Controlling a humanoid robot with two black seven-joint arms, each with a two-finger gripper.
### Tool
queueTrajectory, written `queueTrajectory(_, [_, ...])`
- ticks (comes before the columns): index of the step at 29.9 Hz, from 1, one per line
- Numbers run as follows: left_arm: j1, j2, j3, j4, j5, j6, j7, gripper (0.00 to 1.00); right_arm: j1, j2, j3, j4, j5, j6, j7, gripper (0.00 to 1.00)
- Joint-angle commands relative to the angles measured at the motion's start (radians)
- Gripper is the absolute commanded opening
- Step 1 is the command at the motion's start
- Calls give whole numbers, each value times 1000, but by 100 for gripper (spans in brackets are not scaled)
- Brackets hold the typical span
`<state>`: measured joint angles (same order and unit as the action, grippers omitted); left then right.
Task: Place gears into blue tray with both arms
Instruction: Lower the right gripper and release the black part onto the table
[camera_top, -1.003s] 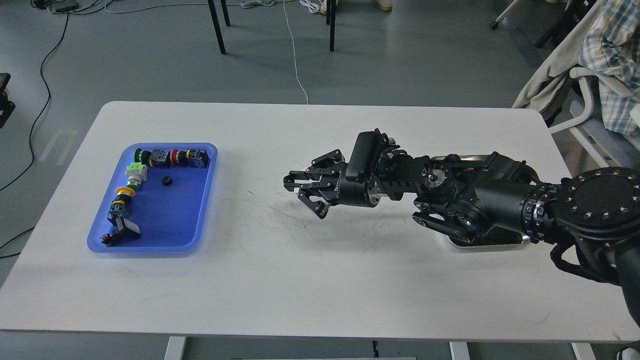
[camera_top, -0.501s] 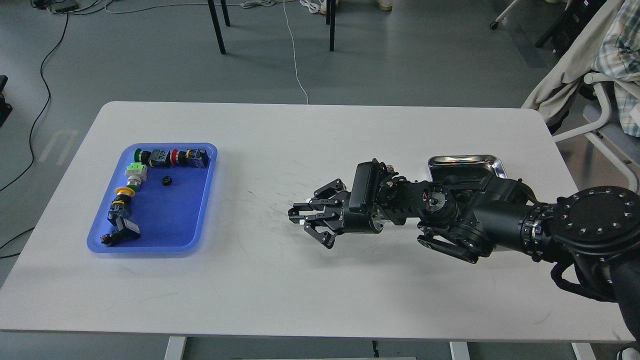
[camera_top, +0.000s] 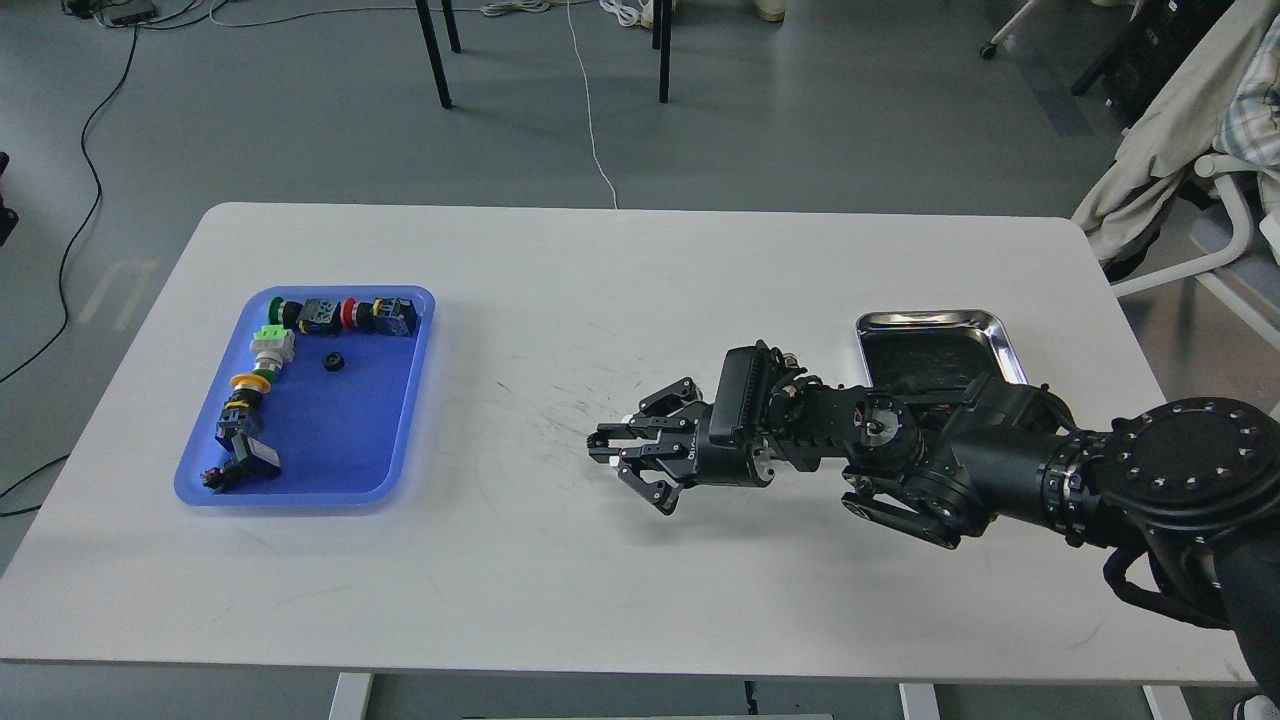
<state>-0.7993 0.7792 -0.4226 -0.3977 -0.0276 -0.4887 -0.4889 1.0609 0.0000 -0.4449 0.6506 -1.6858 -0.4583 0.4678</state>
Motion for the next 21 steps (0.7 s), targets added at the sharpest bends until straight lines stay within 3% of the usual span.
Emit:
queueTrajectory(1, [0, 0, -1, -1, 0, 0, 0, 99, -2, 0, 2, 0, 0, 0, 0, 1])
queueTrajectory(21, [3, 11, -1, -1, 0, 0, 0, 99, -48, 0, 0, -17, 0, 7, -3, 4])
